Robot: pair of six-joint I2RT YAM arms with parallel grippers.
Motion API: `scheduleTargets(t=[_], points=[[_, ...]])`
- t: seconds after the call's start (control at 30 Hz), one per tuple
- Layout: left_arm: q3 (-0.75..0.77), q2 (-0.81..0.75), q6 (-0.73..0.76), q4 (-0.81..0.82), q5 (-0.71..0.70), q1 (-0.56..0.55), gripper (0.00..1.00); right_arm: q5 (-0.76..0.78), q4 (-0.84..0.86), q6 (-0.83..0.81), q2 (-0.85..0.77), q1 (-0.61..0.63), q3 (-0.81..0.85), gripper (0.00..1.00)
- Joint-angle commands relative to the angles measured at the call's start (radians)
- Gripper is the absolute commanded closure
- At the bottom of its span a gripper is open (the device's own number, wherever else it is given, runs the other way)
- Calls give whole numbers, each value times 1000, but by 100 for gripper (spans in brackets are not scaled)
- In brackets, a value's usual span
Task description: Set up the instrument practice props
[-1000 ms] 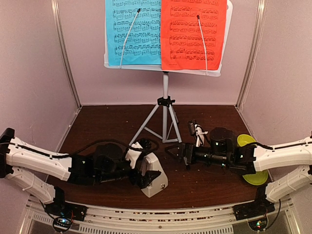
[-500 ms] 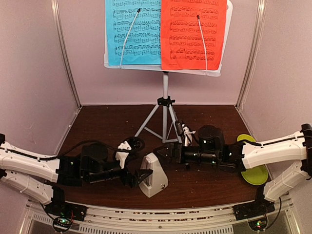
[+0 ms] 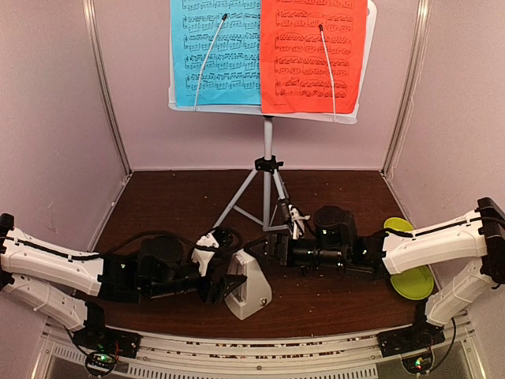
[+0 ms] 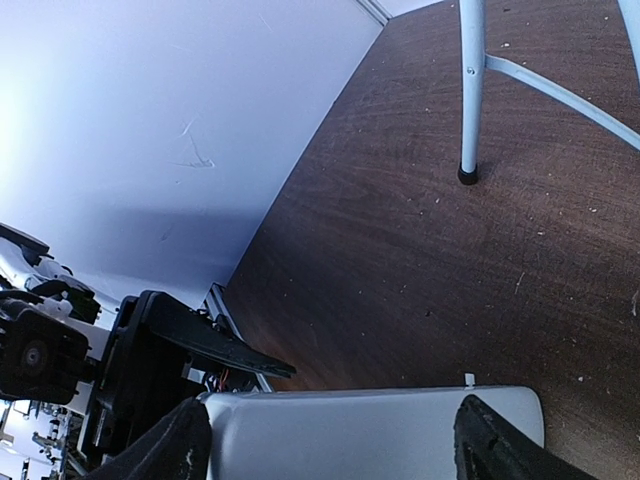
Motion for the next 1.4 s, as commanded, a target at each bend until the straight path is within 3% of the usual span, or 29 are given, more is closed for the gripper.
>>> scheduleTargets(t=[0.0,0.27,0.5,1.07,1.37], points=[[27,-24,20,32,-9,0,34,-16,19,-4,-7,13,-19,15],[39,-13,36,37,-1,0,30,-21,12,-11,-19,20,-19,16],[52,-17,58,27,1,0,33,8,-28,-29,-11,24,-28,22],[46,-81,149,81,32,0,70,57,-39,-65,39,40,-96,26],[10,-86,225,138,58,-19,82,88,-57,-66,67,43,-120,27]])
